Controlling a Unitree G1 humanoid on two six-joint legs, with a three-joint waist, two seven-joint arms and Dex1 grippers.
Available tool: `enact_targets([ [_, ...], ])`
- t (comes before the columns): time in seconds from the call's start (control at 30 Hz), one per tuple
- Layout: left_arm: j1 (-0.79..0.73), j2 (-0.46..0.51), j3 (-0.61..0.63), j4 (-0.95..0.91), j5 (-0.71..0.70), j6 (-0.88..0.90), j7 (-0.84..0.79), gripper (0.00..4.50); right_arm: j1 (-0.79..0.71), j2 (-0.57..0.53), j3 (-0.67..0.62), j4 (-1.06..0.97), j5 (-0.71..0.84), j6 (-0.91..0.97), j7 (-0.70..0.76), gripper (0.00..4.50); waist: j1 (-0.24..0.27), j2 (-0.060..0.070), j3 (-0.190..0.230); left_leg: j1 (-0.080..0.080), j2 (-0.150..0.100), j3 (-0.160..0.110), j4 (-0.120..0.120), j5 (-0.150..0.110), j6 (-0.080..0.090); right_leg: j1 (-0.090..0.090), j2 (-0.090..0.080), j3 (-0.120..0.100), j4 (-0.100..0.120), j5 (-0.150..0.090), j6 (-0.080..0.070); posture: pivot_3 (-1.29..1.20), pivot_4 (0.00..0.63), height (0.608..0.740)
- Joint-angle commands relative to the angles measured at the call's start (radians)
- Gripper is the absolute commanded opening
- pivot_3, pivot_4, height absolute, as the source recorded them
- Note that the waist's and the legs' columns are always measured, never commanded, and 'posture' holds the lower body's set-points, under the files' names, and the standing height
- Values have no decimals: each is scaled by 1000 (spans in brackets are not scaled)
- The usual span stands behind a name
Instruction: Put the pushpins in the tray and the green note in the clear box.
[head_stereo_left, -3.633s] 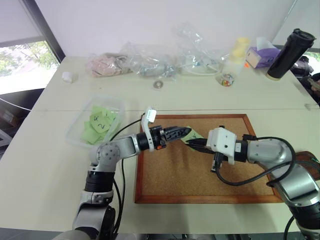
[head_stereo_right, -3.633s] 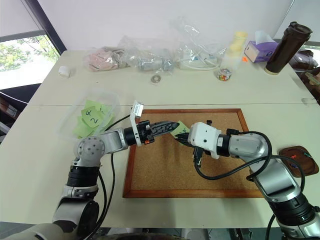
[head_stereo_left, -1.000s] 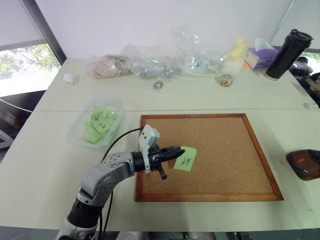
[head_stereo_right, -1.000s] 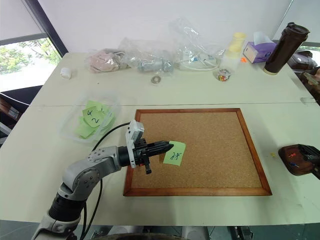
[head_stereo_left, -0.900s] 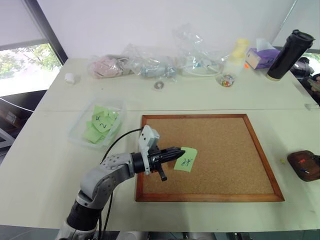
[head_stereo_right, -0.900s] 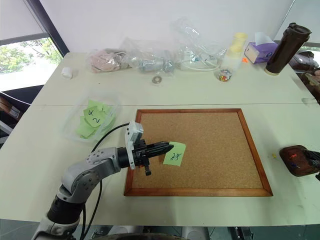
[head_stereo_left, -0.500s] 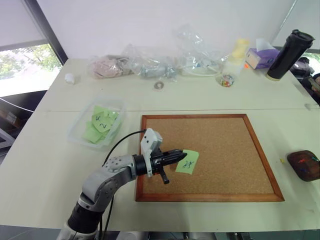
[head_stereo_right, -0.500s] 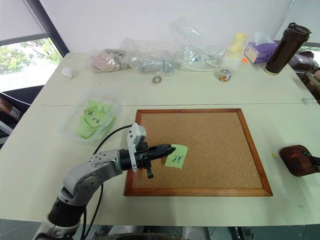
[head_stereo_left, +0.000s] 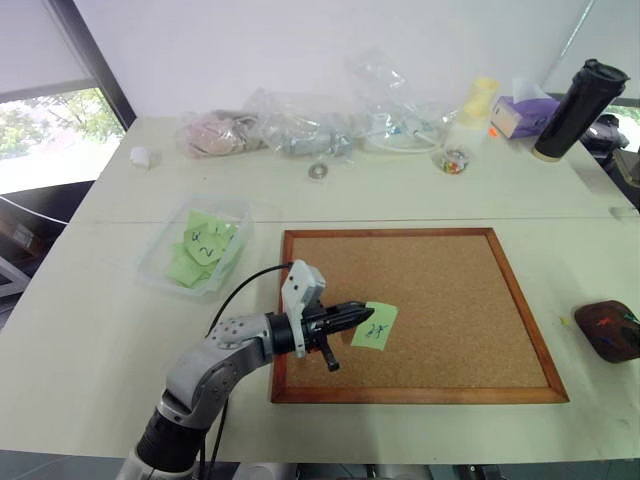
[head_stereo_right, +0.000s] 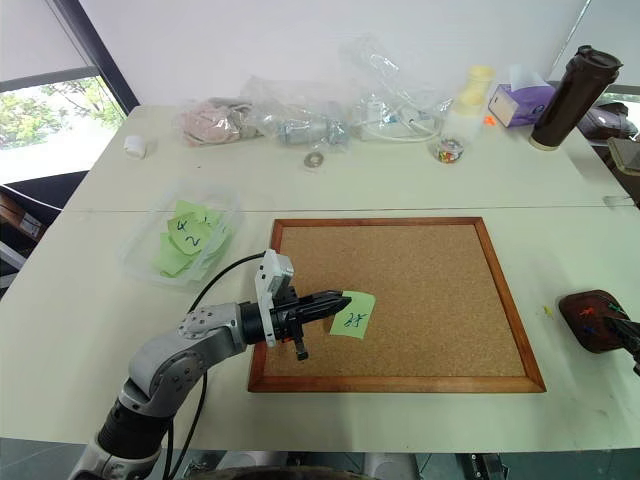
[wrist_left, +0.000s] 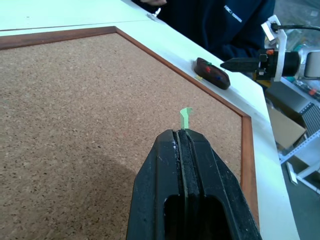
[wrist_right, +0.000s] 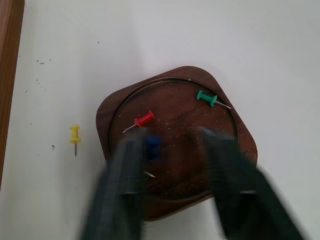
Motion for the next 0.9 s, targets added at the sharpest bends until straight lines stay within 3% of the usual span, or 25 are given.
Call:
enact_targets([
  [0.03, 0, -7, -6, -12, 3, -19, -1, 0, -10, -18, -9, -1, -2, -21, 1, 3404, 0, 0, 0, 0, 0, 0, 0, 0, 0, 0, 0, 0, 0, 0, 0, 0, 150, 730],
  [0.1, -2, -9, -6, -9, 7, -22, -1, 0, -19, -18, -2, 4, -3, -25, -2, 4414, 0, 0, 0, 0, 0, 0, 0, 0, 0, 0, 0, 0, 0, 0, 0, 0, 150, 730],
  [0.13, -2, -10, -6, -7, 9, -23, -1, 0, -23, -19, -1, 6, -3, -25, -5, 4471, 0, 0, 0, 0, 0, 0, 0, 0, 0, 0, 0, 0, 0, 0, 0, 0, 150, 730],
  [0.77, -8, -19, 0, -25, 8, -14, 23, 0, -119, -9, 102, 191, -97, -184, -43, 4471, -1, 1, -1, 0, 0, 0, 0, 0, 0, 0, 0, 0, 0, 0, 0, 0, 150, 730],
  [0.9, -12, -23, 1, -34, 3, -4, 37, 0, -128, -20, 72, 175, -67, -170, -43, 4471, -1, 1, -1, 0, 0, 0, 0, 0, 0, 0, 0, 0, 0, 0, 0, 0, 150, 730],
])
